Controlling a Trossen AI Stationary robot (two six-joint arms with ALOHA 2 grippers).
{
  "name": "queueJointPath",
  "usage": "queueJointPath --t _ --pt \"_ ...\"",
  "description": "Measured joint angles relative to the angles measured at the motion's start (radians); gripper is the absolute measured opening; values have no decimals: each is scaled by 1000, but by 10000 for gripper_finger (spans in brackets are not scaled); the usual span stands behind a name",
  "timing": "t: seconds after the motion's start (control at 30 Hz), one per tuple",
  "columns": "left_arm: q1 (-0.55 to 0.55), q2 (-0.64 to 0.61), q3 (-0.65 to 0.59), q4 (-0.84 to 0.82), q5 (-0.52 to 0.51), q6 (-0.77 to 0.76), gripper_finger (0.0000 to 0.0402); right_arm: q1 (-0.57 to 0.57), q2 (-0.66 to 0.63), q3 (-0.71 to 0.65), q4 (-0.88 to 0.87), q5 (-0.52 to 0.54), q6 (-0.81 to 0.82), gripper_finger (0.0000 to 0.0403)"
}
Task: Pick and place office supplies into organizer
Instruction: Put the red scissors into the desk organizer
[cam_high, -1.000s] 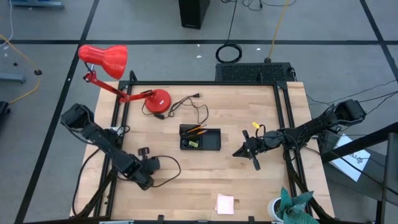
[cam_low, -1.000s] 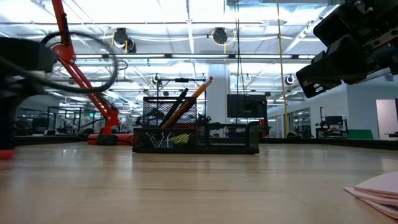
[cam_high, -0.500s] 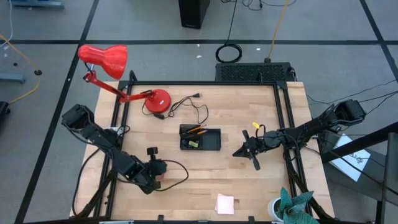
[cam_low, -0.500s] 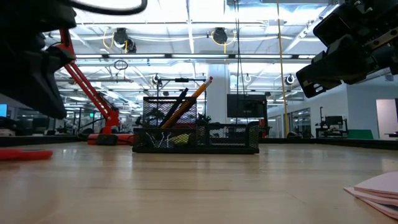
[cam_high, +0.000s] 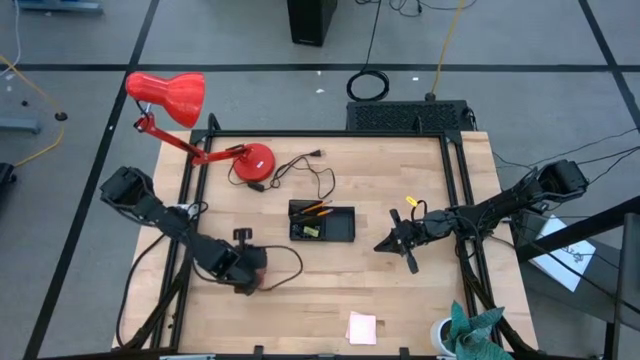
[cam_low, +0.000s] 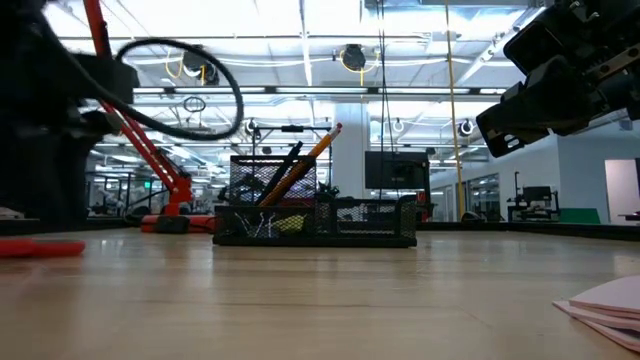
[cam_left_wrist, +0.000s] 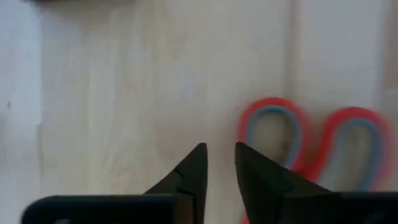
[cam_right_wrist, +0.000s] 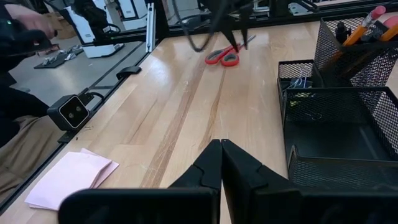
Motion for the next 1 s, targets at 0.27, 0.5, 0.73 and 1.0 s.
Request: queueJointPath --t 0.27,0.5,0.73,1.0 --pt "86 -2 -67 98 153 30 136 0 0 0 0 0 0 0" --pt "102 -6 -84 106 154 18 141 0 0 0 0 0 0 0" --pt "104 -10 -50 -7 156 45 141 0 0 0 0 0 0 0" --pt "104 -22 45 -115 215 26 141 -1 0 0 -1 0 -3 0"
